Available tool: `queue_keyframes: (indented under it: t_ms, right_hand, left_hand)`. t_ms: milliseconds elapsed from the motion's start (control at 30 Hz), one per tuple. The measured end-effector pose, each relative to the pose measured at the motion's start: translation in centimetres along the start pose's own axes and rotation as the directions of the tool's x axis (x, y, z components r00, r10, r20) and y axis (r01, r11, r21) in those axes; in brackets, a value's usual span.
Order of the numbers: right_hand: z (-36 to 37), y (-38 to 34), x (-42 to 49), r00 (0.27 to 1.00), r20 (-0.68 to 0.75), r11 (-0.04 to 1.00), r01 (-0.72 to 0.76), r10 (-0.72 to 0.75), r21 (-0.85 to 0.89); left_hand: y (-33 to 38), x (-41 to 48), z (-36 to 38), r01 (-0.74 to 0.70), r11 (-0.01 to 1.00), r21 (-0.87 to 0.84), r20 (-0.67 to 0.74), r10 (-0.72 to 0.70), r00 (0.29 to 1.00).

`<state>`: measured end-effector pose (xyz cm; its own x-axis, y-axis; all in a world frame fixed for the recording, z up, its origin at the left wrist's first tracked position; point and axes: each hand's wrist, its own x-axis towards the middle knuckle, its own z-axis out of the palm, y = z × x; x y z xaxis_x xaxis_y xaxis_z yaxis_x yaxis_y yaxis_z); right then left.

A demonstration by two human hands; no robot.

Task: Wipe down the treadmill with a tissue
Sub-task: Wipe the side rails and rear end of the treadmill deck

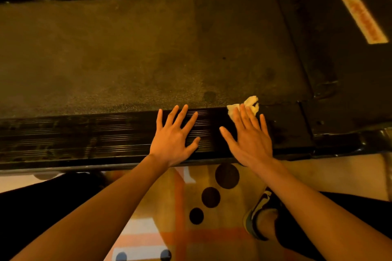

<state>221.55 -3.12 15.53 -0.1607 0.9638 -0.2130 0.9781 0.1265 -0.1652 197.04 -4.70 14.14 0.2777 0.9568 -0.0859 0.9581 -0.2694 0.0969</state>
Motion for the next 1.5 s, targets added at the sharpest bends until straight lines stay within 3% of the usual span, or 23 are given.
queue_keyframes:
  t_ms: [133,267,367,433,500,567,633,767,867,967,1067,1133,1267,1367,1433,1500]
  right_hand:
    - [-0.3,-1.7,0.6,0.980,-0.005,0.976,-0.195,0.197,0.096]
    - [1.0,-7.6,0.1,0.998,0.044,0.992,0.034,-0.039,0.120]
    - [0.4,-4.8,0.0,0.988,0.054,0.986,0.141,-0.146,0.087]
    - [-0.1,-0.5,-0.1,0.998,-0.012,0.996,0.064,-0.064,0.058]
    - [-0.8,2.9,-0.1,0.994,0.005,0.993,-0.108,0.108,0.043]
    - [-1.1,3.2,0.2,0.970,0.037,0.967,-0.242,0.240,0.075]
    - [-0.9,0.0,0.6,0.959,0.047,0.946,-0.284,0.280,0.159]
    - [0.9,-7.2,0.0,0.997,0.059,0.994,0.036,-0.042,0.105]
    - [0.6,-5.1,0.1,0.986,0.079,0.989,0.146,-0.146,0.012]
    - [-0.4,1.0,0.5,1.000,0.002,1.000,0.011,-0.012,0.019]
    - [-2.0,4.6,1.2,0.973,0.104,0.975,-0.213,0.206,0.061]
    - [-2.1,3.1,1.5,0.962,0.114,0.959,-0.261,0.248,0.110]
    - [0.2,-4.3,0.0,0.997,0.073,0.995,-0.004,-0.004,0.102]
    - [0.7,-5.1,-0.9,0.986,0.102,0.990,0.124,-0.130,0.059]
    - [-0.2,-2.4,-0.7,0.987,0.091,0.991,0.130,-0.131,0.012]
    - [-1.1,1.9,-0.1,0.996,0.080,0.999,0.034,-0.034,-0.003]
  left_hand:
    - [0.3,0.1,-0.1,-0.005,1.000,-0.012,0.003,0.005,1.000]
    - [0.1,0.0,0.0,-0.025,0.999,-0.038,0.003,0.026,1.000]
    - [0.0,0.0,0.2,-0.029,0.999,-0.025,-0.015,0.029,0.999]
    - [0.1,0.0,0.3,-0.024,1.000,-0.012,-0.009,0.024,1.000]
    - [0.1,0.0,0.3,-0.024,1.000,-0.013,-0.010,0.024,1.000]
    - [0.2,0.0,0.4,-0.019,1.000,-0.010,-0.014,0.019,1.000]
    - [0.2,0.0,0.3,-0.017,1.000,-0.010,-0.012,0.017,1.000]
    - [0.4,0.0,0.1,-0.018,0.999,-0.034,-0.004,0.018,1.000]
    - [0.3,0.0,0.3,-0.023,0.999,-0.035,-0.024,0.022,0.999]
    - [0.3,0.1,0.3,-0.013,1.000,-0.018,-0.002,0.013,1.000]
    - [0.4,0.1,0.3,-0.013,1.000,-0.019,-0.012,0.013,1.000]
    - [0.3,0.0,0.3,-0.009,1.000,-0.019,-0.007,0.009,1.000]
    - [0.4,0.1,0.3,-0.010,1.000,-0.022,-0.009,0.009,1.000]
    - [0.3,0.0,0.2,-0.014,1.000,-0.025,-0.015,0.014,1.000]
    - [0.3,0.0,0.2,-0.011,1.000,-0.024,-0.006,0.011,1.000]
    - [0.3,0.0,0.3,-0.013,0.999,-0.031,-0.017,0.012,1.000]
